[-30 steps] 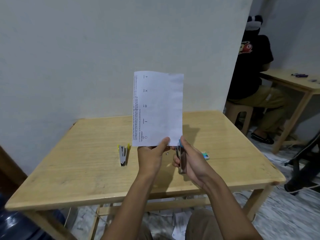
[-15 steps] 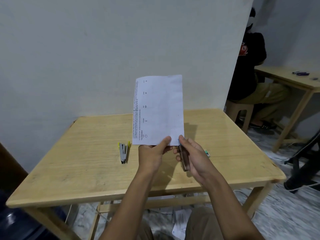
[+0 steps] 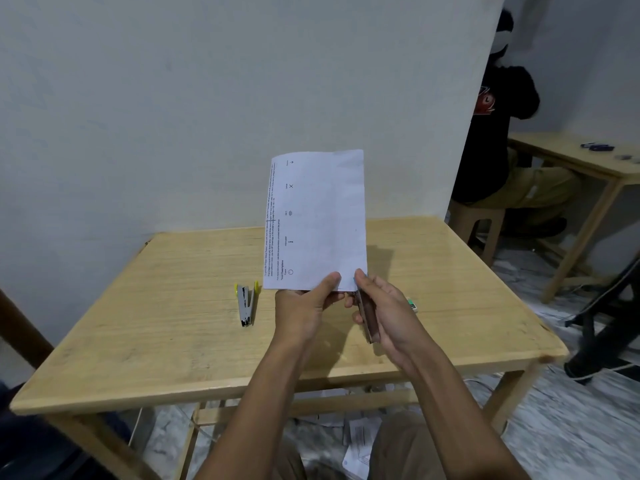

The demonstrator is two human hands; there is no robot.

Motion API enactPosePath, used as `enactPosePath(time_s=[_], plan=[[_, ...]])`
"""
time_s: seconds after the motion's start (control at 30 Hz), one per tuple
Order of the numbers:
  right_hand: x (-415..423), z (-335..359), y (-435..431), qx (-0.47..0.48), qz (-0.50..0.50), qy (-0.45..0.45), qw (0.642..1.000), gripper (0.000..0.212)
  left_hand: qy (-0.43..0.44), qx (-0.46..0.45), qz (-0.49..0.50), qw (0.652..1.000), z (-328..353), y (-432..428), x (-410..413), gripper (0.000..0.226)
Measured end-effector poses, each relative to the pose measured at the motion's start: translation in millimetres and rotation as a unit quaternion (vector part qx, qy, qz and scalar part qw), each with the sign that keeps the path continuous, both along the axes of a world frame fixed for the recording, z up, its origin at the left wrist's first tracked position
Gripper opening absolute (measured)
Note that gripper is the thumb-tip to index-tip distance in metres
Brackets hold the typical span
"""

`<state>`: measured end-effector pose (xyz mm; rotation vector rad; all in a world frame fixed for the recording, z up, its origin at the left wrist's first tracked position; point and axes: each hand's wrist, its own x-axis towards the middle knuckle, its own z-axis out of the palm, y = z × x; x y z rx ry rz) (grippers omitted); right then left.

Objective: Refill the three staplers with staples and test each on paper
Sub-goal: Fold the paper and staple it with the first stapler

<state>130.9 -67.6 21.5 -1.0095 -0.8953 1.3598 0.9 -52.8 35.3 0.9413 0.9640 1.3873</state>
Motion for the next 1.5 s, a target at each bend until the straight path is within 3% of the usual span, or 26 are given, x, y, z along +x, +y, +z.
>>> enactPosePath(time_s=[0.13,0.27,0.4,0.6,0.93,1.2,1.33,1.5], plan=[[3,6,-1,-0.017,-0.010,0.015,1.000,0.044,-0.017,-0.025,0.001,1.000,-1,2,-2,0.014],[9,12,4,-0.005,-0.076,-0.056,0.995,0.045,-0.032,-0.029,-0.008,0.999,-2,4,-5,0.020],[11,16,9,-0.021,-0.094,-0.146,0.985,0.025,-0.034,-0.034,-0.059,0.997,-4,5,-6,0.031],[23,17,14,-0.015,-0.106,-0.158,0.982,0.020,-0.067,-0.080,-0.033,0.994,-3,18,-33,0.027],[49,18,21,-0.030,-0.235,-0.240,0.941,0.023,0.175,-0.049,0.018,0.983,-3,72,5,0.009],[88,27,41,-0.089,-0.195,-0.276,0.937,0.025,0.242,-0.100,0.039,0.964,-27,142,93,0.010],[102,30,51,-0.089,-0.188,-0.271,0.940,0.021,0.343,-0.069,0.015,0.937,-34,155,113,0.039],[114,28,59,-0.092,-0.196,-0.267,0.939,0.020,0.462,-0.016,-0.029,0.886,-39,169,121,0.028]])
